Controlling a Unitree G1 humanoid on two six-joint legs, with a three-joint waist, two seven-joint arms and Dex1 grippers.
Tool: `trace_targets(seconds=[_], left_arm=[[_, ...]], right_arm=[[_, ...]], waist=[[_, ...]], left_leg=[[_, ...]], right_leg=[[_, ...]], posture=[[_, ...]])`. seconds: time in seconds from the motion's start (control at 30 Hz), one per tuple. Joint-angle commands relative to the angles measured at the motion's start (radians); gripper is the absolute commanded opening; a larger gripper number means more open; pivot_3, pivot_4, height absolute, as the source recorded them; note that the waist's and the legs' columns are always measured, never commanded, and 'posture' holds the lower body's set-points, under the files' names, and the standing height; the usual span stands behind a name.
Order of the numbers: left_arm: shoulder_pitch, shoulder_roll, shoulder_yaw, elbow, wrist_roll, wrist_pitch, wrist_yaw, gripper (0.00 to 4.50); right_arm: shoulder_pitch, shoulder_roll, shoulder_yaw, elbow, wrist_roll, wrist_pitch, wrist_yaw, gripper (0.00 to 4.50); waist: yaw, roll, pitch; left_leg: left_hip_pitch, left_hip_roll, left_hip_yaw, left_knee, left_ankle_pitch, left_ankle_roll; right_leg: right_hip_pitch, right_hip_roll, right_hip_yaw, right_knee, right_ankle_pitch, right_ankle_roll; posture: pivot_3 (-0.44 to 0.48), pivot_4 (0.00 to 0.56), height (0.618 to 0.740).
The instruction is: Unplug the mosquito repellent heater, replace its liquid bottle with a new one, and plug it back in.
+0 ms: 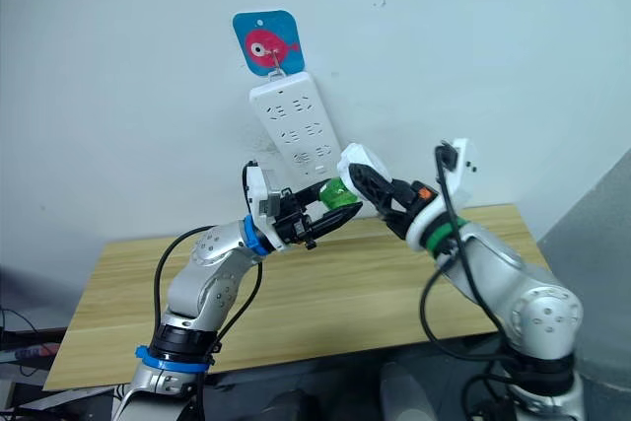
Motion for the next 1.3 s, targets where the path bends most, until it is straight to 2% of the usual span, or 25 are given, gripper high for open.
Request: trace_targets(seconds=[0.03, 0.13, 0.23, 0.33, 0.5, 0.7, 0.87, 1.3], left_arm=[[-0.006, 0.043, -0.005, -0.006, 0.003, -0.042, -0.084, 2.31], [-0.004, 0.078, -0.015, 0.022, 0.016, -0.071, -0.142, 2.31], [0.007, 0.110, -0.031, 0.037, 0.025, -0.113, -0.215, 2.31], [0.020, 0.147, -0.060, 0.044, 0.040, -0.171, -0.313, 2.31], [0.005, 0.170, -0.085, 0.072, 0.075, -0.240, -0.377, 2.31], [0.000, 0.176, -0.100, 0.075, 0.122, -0.302, -0.393, 2.31], [0.006, 0.179, -0.110, 0.071, 0.134, -0.334, -0.402, 2.31], [0.005, 0.176, -0.115, 0.051, 0.132, -0.336, -0.409, 2.31]], right_arm=[[0.072, -0.162, -0.111, 0.013, 0.147, 0.040, 0.168, 4.50], [0.138, -0.308, -0.181, 0.074, 0.227, 0.106, 0.355, 4.50], [0.172, -0.428, -0.198, 0.142, 0.229, 0.178, 0.480, 4.50], [0.154, -0.535, -0.160, 0.211, 0.225, 0.265, 0.606, 4.50], [0.058, -0.626, -0.046, 0.284, 0.236, 0.349, 0.697, 4.50], [-0.064, -0.579, 0.106, 0.321, 0.239, 0.352, 0.685, 4.50], [-0.106, -0.515, 0.181, 0.317, 0.239, 0.327, 0.634, 4.50], [-0.140, -0.370, 0.239, 0.334, 0.239, 0.286, 0.546, 4.50]], waist=[[0.001, 0.001, 0.001], [0.005, 0.001, 0.002], [0.008, 0.001, 0.004], [0.011, 0.001, 0.005], [0.024, 0.000, 0.006], [0.027, -0.001, 0.007], [0.034, -0.001, 0.008], [0.051, -0.001, 0.008]], left_leg=[[0.000, 0.000, 0.000, 0.000, 0.000, 0.000], [0.001, 0.000, 0.002, 0.000, 0.000, 0.000], [0.002, 0.001, 0.008, 0.000, 0.000, 0.001], [0.002, 0.004, 0.013, 0.000, -0.001, 0.001], [0.002, 0.006, 0.017, 0.000, -0.001, 0.002], [0.002, 0.007, 0.017, 0.000, -0.002, 0.003], [0.002, 0.008, 0.017, 0.000, -0.002, 0.004], [0.002, 0.009, 0.015, 0.000, -0.002, 0.004]], right_leg=[[0.000, 0.000, 0.000, 0.000, -0.001, 0.002], [0.001, 0.000, 0.000, 0.000, -0.002, 0.003], [0.001, 0.003, 0.001, -0.001, -0.002, 0.003], [0.001, 0.004, 0.003, -0.001, -0.002, 0.003], [0.000, 0.007, 0.005, -0.002, -0.002, 0.003], [0.000, 0.007, 0.004, -0.003, -0.002, 0.003], [-0.001, 0.007, 0.004, -0.003, -0.002, 0.003], [-0.001, 0.008, 0.003, -0.003, -0.002, 0.003]], posture=[[-0.212, 0.128, 0.740], [-0.204, 0.131, 0.740], [-0.203, 0.135, 0.740], [-0.192, 0.142, 0.740], [-0.183, 0.148, 0.740], [-0.172, 0.150, 0.740], [-0.168, 0.150, 0.740], [-0.158, 0.148, 0.740]])
